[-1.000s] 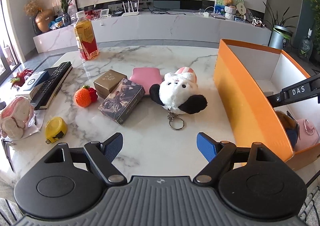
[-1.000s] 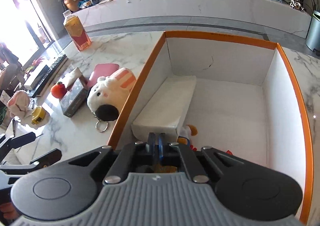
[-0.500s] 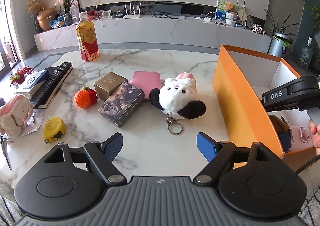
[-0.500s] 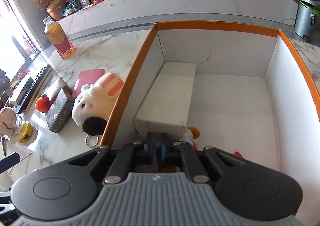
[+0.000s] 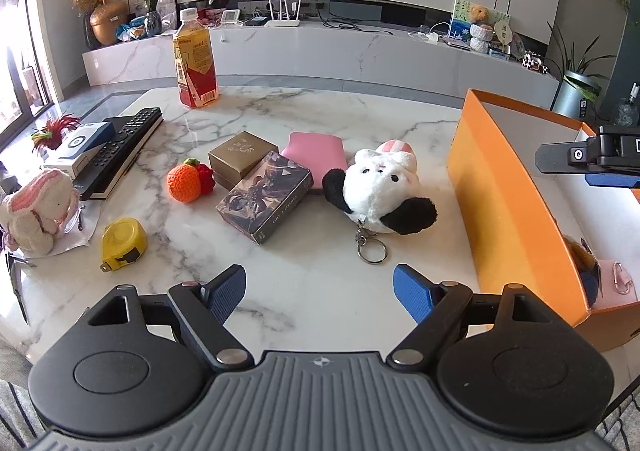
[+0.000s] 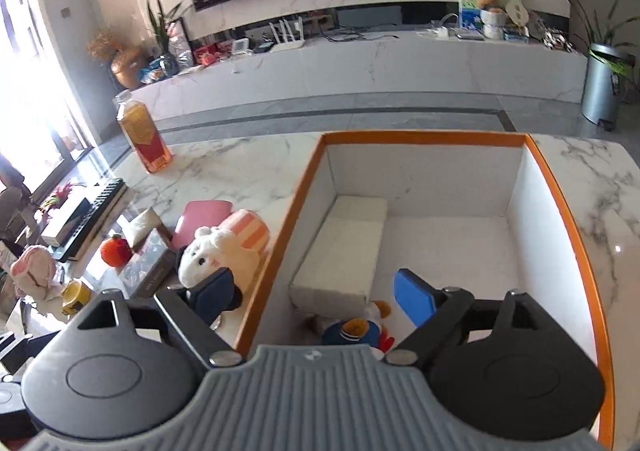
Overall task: Organize objects
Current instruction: 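Withdraw the left gripper from the box while right gripper moves toward the panda plush, then grasp the white panda plush with pink striped hat using the right gripper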
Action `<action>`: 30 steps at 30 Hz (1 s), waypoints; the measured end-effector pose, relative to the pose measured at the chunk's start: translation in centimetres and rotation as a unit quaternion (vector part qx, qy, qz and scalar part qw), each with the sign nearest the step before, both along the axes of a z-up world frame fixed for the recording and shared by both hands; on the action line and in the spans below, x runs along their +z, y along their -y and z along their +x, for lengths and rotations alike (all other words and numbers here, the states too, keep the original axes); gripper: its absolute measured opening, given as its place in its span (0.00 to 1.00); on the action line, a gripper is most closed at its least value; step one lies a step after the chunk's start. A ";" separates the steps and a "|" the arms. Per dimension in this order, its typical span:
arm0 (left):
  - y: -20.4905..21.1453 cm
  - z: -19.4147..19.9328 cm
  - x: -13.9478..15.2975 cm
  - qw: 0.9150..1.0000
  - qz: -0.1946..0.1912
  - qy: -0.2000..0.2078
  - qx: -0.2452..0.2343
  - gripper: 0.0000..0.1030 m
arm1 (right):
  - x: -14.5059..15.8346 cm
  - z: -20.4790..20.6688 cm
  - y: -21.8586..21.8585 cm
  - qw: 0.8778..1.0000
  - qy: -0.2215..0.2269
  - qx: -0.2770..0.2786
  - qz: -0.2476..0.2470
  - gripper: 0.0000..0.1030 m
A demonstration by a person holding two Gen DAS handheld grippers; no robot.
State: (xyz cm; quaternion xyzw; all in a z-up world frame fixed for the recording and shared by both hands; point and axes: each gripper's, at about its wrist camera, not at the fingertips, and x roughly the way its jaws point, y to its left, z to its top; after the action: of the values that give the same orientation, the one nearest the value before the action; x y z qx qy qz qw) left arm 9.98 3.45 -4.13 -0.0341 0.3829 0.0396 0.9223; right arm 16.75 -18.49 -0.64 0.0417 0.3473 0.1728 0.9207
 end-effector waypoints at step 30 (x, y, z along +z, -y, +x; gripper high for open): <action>-3.1 1.7 -2.5 0.996 -0.028 -0.073 0.045 0.93 | -3.0 10.8 -13.7 0.985 -0.153 0.024 -0.074 0.88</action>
State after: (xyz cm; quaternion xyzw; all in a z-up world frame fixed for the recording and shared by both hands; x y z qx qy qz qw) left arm 11.73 6.55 -6.64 -0.0742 0.4478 0.0730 0.8881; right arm 27.59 -4.76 -3.60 -0.0092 0.4966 0.1605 0.8529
